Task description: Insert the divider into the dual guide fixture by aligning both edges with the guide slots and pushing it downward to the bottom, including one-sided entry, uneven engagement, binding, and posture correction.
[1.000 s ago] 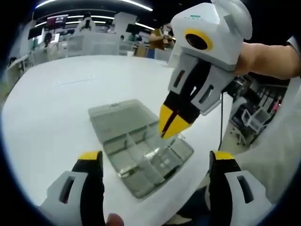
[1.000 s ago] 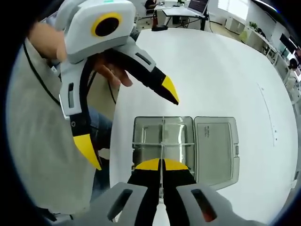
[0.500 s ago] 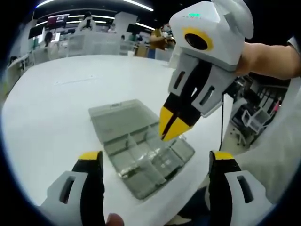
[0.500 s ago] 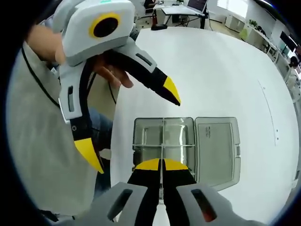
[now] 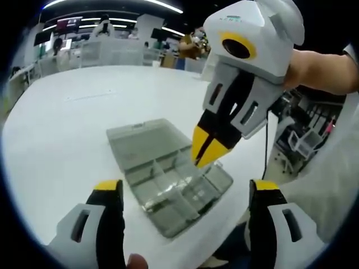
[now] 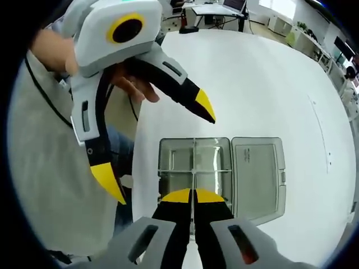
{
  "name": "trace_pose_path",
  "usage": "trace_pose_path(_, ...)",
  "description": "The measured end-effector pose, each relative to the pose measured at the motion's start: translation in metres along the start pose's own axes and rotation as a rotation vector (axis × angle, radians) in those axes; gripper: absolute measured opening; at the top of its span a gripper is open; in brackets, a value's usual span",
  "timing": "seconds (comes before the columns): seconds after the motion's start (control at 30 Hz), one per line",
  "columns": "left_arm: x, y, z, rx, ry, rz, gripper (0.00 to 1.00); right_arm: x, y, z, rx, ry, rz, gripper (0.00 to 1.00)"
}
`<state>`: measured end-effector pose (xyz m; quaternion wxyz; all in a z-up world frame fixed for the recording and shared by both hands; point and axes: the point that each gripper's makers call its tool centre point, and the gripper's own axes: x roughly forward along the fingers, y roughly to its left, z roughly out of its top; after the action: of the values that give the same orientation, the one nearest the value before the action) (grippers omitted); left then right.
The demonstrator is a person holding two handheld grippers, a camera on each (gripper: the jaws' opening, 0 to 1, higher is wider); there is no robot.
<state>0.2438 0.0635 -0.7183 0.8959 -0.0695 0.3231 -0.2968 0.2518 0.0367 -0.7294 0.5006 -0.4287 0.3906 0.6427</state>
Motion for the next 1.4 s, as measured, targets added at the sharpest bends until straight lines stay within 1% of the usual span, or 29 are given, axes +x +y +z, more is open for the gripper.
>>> trace_pose_path(0.07,0.0001,0.0,0.0001,0.0,0.001,0.0,0.91,0.0003,-0.0017,-0.0029,0.007,0.017,-0.009,0.0)
trace_pose_path(0.3,0.0,-0.0002,0.0003,0.002,0.001,-0.001,0.91,-0.0002,-0.0001,0.0004,0.007,0.004,-0.004,0.0)
trace_pose_path(0.6,-0.001,-0.0003,0.0003,0.001,-0.001,-0.001,0.9,0.0022,0.0018,0.0006,0.012,0.014,0.003,0.0)
trace_pose_path(0.7,-0.0019,-0.0001,-0.0003,0.002,0.001,0.001,0.9,0.0022,0.0008,0.0002,0.005,0.014,-0.004,0.0)
trace_pose_path(0.83,-0.0026,-0.0007,0.0003,0.003,0.0,0.0,0.9,0.002,0.0001,0.0016,0.021,0.0,-0.005,0.0)
trace_pose_path(1.17,-0.0036,-0.0014,0.001,0.008,0.001,0.0,0.9,0.0029,0.0002,0.0025,0.009,0.004,-0.007,0.0)
trace_pose_path(1.23,-0.0038,-0.0014,0.0009,0.008,0.002,0.0,0.9,0.0033,0.0007,0.0018,-0.007,0.011,-0.007,0.0)
trace_pose_path(1.4,-0.0038,-0.0018,0.0005,0.01,0.004,0.001,0.9,0.0036,0.0006,0.0019,-0.004,0.012,-0.003,0.0)
